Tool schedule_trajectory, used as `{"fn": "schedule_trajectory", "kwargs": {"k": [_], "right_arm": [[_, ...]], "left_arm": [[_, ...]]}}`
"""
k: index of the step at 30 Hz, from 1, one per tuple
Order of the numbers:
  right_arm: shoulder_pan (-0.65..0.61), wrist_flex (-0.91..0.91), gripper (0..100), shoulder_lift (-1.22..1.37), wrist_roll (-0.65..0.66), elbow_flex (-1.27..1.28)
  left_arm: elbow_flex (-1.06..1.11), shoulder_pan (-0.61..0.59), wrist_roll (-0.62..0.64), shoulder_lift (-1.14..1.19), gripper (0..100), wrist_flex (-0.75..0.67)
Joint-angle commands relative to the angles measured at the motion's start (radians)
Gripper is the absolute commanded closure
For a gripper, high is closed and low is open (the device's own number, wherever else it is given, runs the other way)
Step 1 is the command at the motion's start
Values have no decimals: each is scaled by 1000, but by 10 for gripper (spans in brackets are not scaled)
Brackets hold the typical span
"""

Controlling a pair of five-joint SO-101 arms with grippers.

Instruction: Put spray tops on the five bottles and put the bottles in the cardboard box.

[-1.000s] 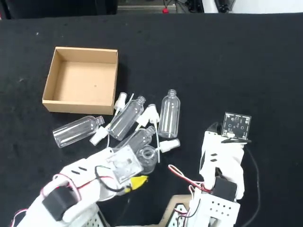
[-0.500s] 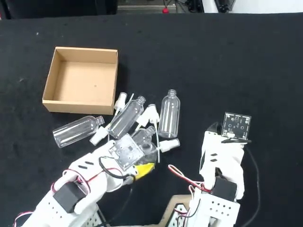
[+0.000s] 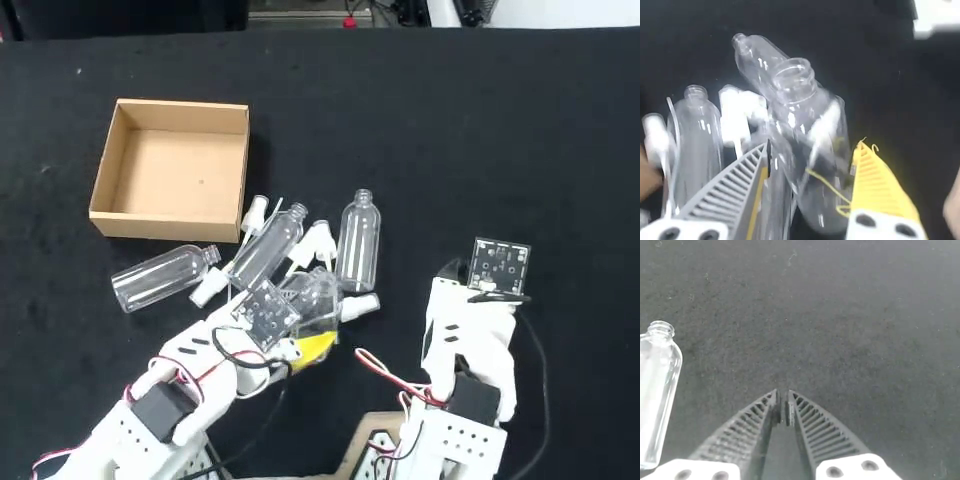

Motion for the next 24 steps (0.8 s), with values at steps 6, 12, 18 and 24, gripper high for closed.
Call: {"fn": "schedule_trajectory", "kwargs": {"k": [6, 12, 18, 24], "right_arm": [[12, -28, 969, -97, -5, -16], [12, -28, 969, -97, -5, -16], [12, -26, 969, -97, -5, -15], [12, -26, 969, -97, -5, -15]], "left_arm": [[28, -10, 89, -2, 738, -164], [-200, -35, 89, 2, 738, 43], [-358, -93, 87, 204, 738, 146], [-616, -91, 83, 651, 738, 198]]}}
